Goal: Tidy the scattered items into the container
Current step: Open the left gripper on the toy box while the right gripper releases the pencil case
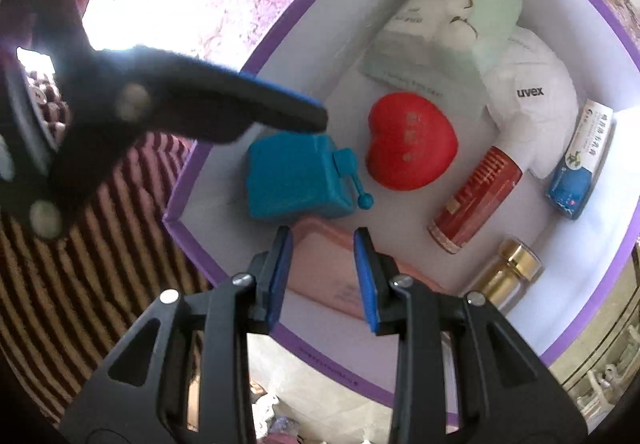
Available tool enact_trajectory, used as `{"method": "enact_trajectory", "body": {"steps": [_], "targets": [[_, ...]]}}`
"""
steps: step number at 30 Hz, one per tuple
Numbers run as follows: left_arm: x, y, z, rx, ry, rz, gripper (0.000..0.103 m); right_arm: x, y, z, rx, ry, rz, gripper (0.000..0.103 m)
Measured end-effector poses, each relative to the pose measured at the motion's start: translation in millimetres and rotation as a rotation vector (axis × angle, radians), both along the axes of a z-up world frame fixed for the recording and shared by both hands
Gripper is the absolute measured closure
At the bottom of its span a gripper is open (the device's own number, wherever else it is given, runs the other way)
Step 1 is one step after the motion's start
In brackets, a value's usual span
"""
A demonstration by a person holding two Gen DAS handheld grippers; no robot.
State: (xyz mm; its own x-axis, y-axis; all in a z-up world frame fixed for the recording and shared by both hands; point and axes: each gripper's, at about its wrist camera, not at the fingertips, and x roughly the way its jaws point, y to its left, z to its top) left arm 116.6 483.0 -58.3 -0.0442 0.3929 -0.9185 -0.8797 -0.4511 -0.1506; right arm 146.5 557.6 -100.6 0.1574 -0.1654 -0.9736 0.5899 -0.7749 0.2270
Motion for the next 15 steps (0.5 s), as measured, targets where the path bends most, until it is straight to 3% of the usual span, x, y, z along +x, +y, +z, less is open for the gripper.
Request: {"method": "enact_trajectory", "body": {"steps": [7,11,15], "targets": [[2.2,0.6,-0.5,0.011,-0.018,-0.008,0.018,9.4,3.1,2.7,-0.007,0.043,-0.068,0.067],[3.8,1.2,1.1,0.017,-0.02,-0.012,0.018,10.6,14.9,10.2,-0.018,0.098,-0.175,0.054],[6.6,3.0,2.7,0.019,-0.014,-0.027,0.017,14.7,18.9,7.8,-0.004,0.122,-0.237,0.049]]}}
